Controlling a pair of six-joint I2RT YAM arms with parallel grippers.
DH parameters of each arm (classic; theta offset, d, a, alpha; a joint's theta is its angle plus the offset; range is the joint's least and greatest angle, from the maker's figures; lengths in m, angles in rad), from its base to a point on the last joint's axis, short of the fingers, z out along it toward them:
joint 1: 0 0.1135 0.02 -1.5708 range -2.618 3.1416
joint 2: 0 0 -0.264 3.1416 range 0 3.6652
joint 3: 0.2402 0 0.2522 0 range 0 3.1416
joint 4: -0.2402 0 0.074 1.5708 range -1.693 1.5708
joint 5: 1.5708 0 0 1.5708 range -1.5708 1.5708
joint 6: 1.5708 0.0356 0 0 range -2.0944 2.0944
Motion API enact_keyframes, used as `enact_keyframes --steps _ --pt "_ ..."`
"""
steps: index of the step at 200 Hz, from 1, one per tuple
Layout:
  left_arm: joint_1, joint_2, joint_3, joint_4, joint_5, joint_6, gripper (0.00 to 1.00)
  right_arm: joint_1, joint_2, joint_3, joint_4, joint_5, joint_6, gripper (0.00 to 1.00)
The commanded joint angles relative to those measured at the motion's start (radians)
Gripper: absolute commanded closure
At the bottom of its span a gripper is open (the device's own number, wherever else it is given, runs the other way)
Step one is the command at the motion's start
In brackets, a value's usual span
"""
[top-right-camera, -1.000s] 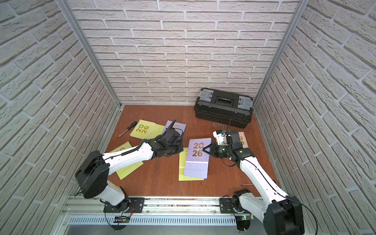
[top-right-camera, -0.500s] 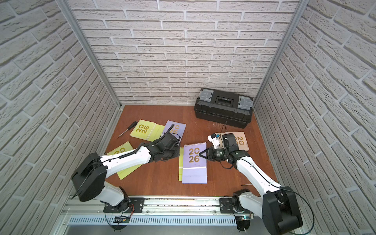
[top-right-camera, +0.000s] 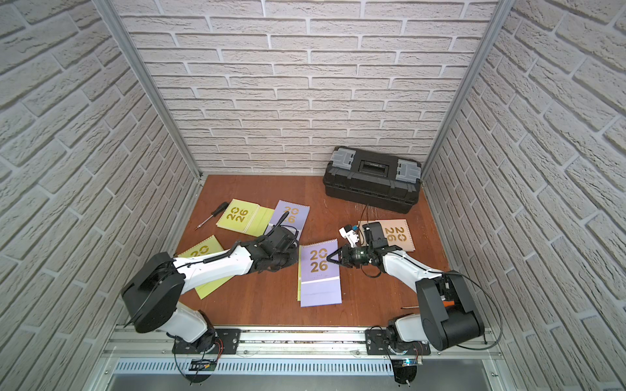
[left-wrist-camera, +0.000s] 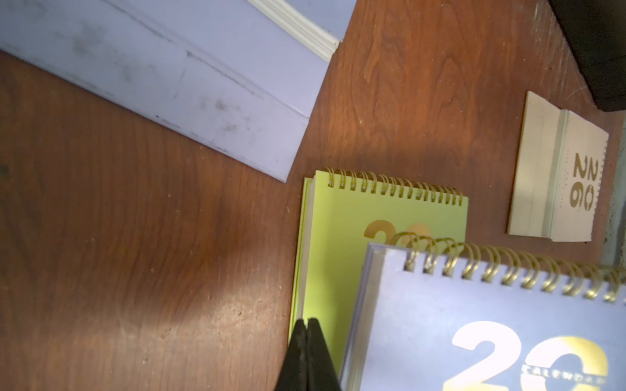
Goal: Stack the calendars
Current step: Place the calendar at the calendar.
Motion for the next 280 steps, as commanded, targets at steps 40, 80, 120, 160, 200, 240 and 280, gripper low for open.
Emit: enact_keyframes --steps 40,80,120,160,200,240,280 --pt "0.022 0.027 -0.040 0.054 0.027 -0.026 1.00 0.007 0.063 0.063 0.144 -0.064 0.018 0.97" --pt "0.026 0.060 -0.035 0.069 0.048 -0.027 1.00 0.007 0.113 0.063 0.187 -0.075 0.034 0.97" --pt "0.031 0.077 -0.031 0.073 0.060 -0.026 1.00 0.007 0.147 0.072 0.166 -0.072 0.008 0.98" --pt "0.039 0.080 -0.041 0.084 0.067 -0.027 1.00 0.007 0.193 0.077 0.176 -0.066 0.004 0.97" --pt "0.043 0.080 -0.048 0.092 0.073 -0.027 1.00 0.007 0.213 0.081 0.159 -0.041 -0.010 0.97" --pt "0.044 0.092 -0.052 0.107 0.082 -0.030 1.00 0.006 0.233 0.086 0.123 -0.015 -0.036 0.94" --pt "0.044 0.112 -0.051 0.129 0.097 -0.035 1.00 0.005 0.249 0.089 0.112 0.012 -0.039 0.89"
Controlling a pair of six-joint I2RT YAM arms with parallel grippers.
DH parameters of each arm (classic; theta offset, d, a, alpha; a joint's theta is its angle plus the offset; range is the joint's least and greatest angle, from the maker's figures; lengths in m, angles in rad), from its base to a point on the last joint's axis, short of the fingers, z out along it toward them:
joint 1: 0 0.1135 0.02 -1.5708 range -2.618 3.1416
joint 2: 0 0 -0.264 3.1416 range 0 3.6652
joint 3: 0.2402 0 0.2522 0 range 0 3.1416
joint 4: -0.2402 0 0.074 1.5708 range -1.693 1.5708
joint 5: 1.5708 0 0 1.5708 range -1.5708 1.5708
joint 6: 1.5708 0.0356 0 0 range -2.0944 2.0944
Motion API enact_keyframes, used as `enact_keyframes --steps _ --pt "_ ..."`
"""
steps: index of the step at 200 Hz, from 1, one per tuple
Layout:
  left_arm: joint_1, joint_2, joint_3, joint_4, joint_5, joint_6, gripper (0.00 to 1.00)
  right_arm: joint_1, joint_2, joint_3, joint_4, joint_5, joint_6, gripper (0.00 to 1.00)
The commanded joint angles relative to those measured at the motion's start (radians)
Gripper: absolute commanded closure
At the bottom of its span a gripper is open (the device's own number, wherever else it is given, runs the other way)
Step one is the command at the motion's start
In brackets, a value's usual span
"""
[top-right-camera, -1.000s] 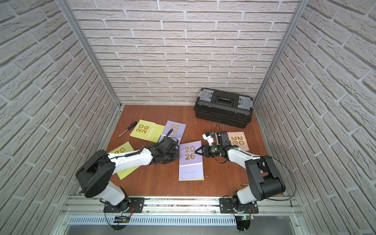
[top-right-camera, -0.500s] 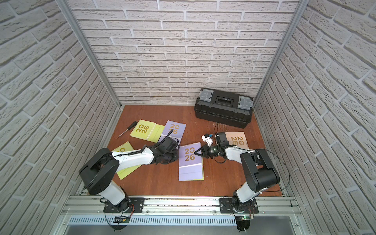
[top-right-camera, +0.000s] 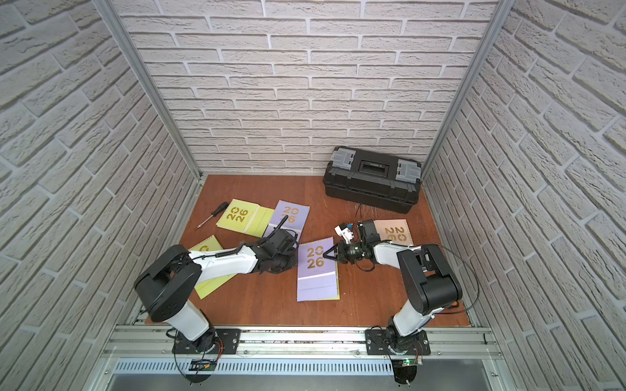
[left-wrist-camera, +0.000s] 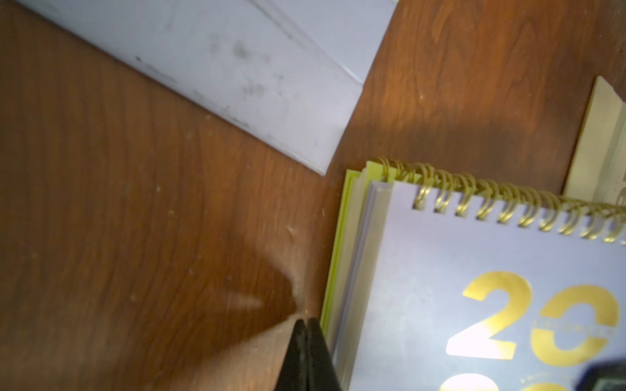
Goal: Stack the calendars
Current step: Place the calendar at the calendar.
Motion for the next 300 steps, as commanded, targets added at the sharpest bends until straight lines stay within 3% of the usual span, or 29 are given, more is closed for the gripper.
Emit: enact_keyframes --steps 1,164,300 --pt "0.006 0.016 -0.011 0.035 0.011 -0.012 1.00 0.005 0.014 0.019 -0.010 0.042 -0.039 0.88" --pt "0.003 0.047 -0.009 0.069 0.036 -0.023 1.00 -0.022 0.012 0.060 -0.171 0.147 -0.122 0.65" --pt "0.014 0.014 -0.007 0.023 0.020 0.000 1.00 -0.048 -0.048 0.096 -0.317 0.291 -0.169 0.61"
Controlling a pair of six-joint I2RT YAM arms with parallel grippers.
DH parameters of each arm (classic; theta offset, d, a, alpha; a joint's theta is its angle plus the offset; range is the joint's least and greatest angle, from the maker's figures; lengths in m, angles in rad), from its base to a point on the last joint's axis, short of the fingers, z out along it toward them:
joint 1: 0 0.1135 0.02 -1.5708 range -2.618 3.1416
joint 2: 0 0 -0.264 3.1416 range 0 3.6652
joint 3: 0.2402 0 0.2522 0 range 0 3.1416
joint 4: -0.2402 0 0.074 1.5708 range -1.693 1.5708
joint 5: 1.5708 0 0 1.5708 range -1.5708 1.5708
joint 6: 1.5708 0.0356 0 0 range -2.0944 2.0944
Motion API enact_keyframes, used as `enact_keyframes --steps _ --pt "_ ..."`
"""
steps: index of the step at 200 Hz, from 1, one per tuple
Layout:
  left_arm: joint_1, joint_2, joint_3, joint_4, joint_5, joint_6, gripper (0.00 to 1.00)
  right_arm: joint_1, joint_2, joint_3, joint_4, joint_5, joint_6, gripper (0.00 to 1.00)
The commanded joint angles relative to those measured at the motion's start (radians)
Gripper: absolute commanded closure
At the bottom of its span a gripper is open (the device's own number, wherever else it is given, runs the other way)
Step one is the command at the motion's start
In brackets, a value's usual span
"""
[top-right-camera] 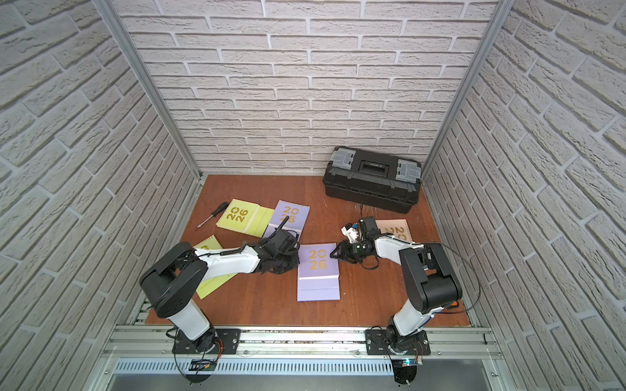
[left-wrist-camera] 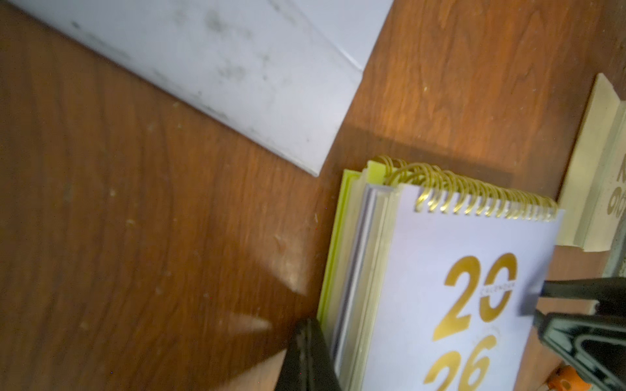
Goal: Stack the calendars
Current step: Place the calendar at the calendar.
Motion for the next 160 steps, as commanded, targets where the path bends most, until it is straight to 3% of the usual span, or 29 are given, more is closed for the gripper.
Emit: enact_keyframes --steps 1,121,160 --pt "0.013 -0.020 -0.004 -0.025 -0.013 0.014 1.00 -0.009 -0.046 0.004 -0.028 0.034 -0.032 0.61" --pt "0.033 -0.077 0.102 -0.150 -0.077 0.095 1.00 -0.114 -0.279 -0.006 -0.137 0.372 0.051 0.62" --pt "0.031 -0.068 0.163 -0.165 -0.074 0.118 1.00 -0.155 -0.255 -0.020 -0.040 0.374 0.179 0.67"
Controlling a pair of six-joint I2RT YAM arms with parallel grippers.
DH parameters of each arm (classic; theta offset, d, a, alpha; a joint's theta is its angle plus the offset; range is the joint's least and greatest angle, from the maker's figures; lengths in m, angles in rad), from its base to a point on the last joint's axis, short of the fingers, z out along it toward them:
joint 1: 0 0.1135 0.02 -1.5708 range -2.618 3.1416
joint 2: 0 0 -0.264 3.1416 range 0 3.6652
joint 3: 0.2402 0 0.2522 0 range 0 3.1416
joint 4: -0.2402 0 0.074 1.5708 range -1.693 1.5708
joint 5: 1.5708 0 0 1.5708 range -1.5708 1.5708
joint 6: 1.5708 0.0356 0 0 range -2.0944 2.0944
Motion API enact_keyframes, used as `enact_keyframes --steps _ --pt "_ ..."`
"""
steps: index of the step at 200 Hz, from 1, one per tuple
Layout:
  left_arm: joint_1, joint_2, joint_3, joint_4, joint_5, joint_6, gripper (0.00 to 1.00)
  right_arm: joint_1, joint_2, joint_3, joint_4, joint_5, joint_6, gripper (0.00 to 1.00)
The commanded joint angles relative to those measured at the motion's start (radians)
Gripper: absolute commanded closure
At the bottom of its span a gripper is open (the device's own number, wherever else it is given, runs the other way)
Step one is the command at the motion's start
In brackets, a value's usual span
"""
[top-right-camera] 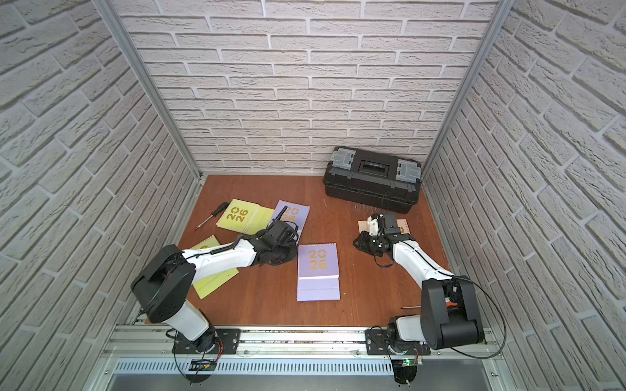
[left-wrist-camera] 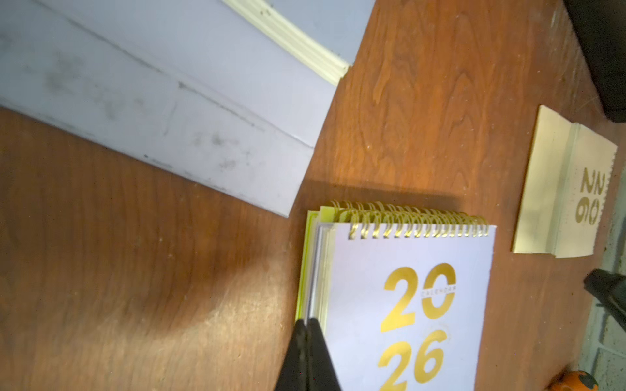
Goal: Stack the calendars
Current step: Place the calendar at the calendar, then adjust the calendar at the center of the board.
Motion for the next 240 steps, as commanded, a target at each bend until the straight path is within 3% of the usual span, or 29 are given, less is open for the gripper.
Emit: enact_keyframes --steps 1,92,196,240 --pt "0.004 -0.014 0.050 -0.022 -0.020 0.029 1.00 -0.018 0.011 -0.016 0.079 0.032 0.103 0.67" --pt "-0.003 0.019 0.195 -0.071 -0.019 0.078 1.00 -0.071 0.071 -0.039 0.256 0.030 0.331 0.82" --pt "-0.077 0.119 0.252 -0.015 -0.008 0.052 1.00 -0.138 0.128 -0.057 0.378 0.019 0.437 0.97" --pt "-0.102 0.147 0.262 0.006 -0.007 0.041 1.00 -0.151 0.151 -0.049 0.402 0.034 0.451 0.97"
